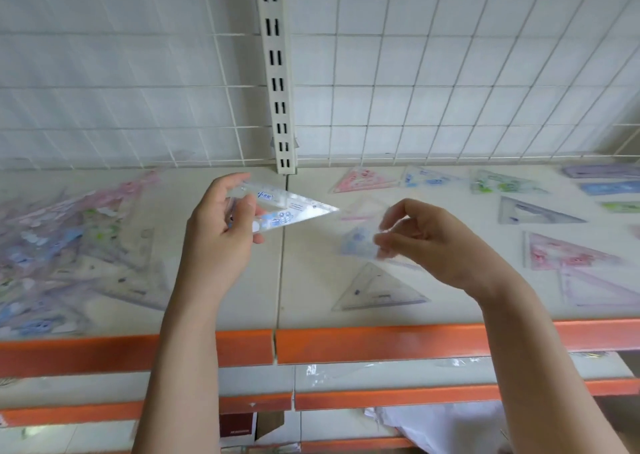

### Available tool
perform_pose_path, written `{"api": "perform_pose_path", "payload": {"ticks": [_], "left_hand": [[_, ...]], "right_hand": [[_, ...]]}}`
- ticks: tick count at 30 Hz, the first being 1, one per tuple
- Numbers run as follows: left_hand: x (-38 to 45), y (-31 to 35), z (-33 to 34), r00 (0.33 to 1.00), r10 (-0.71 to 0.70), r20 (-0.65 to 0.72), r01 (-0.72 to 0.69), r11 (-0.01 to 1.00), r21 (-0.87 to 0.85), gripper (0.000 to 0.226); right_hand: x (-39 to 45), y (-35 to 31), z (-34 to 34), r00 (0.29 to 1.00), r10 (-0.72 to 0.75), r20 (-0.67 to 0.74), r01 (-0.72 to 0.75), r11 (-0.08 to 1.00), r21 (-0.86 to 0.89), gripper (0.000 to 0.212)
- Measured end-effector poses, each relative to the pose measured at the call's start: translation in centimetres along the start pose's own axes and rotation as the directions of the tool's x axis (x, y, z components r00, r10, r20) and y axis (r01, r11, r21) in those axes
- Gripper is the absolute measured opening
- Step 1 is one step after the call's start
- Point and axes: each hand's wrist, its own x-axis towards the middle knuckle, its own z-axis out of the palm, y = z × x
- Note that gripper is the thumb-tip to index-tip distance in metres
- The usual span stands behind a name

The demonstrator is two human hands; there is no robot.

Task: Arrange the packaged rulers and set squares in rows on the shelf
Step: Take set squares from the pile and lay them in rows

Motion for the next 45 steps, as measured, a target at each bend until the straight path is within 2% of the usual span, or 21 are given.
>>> {"api": "perform_pose_path", "payload": {"ticks": [6,11,15,19,22,25,30,36,41,45], "left_hand": [[-0.3,0.5,3.9,1.0,0.0,0.024,-0.001,0.999,0.039,0.021],[-0.7,0.7,4.7,0.997,0.008,0.072,-0.011,0.999,0.033,0.025],[-0.6,0.8,4.1,0.993,0.033,0.115,-0.032,0.999,-0.014,0.048],[0.0,0.3,4.4,0.984,0.015,0.178,-0.004,0.998,-0.058,0.043],[0.3,0.3,5.6,0.974,0.015,0.225,0.0,0.998,-0.064,0.065],[0.5,0.8,7.3,0.966,0.041,0.256,-0.036,0.999,-0.024,0.075],[0.9,2.3,11.2,0.951,0.065,0.302,-0.084,0.995,0.048,0.066],[3.5,3.7,18.3,0.878,-0.041,0.476,-0.042,0.986,0.163,0.067],[6.9,4.2,23.5,0.867,0.02,0.498,-0.218,0.914,0.342,0.066],[8.8,4.1,26.7,0.825,-0.06,0.562,-0.243,0.86,0.448,0.067]], "right_hand": [[-1.0,2.6,-1.2,0.996,0.047,0.081,-0.031,0.983,-0.18,0.002],[-0.5,3.2,0.3,0.995,0.041,0.093,-0.017,0.97,-0.244,0.008],[-0.4,3.3,1.3,0.999,-0.009,0.036,0.023,0.913,-0.406,0.02],[-1.0,3.5,0.8,0.998,0.008,-0.06,-0.033,0.903,-0.428,0.022],[-2.0,3.8,0.3,0.987,0.021,-0.157,-0.086,0.901,-0.425,0.02],[-3.2,4.4,-0.5,0.965,0.043,-0.259,-0.144,0.912,-0.385,0.018],[-4.0,5.5,-3.4,0.945,0.058,-0.322,-0.177,0.919,-0.353,0.017],[-4.2,7.2,-8.5,0.945,0.033,-0.326,-0.163,0.91,-0.381,0.017],[-4.4,8.8,-12.3,0.951,0.047,-0.307,-0.165,0.914,-0.371,0.016],[-4.3,9.9,-14.6,0.956,0.061,-0.286,-0.168,0.915,-0.368,0.018]]}}
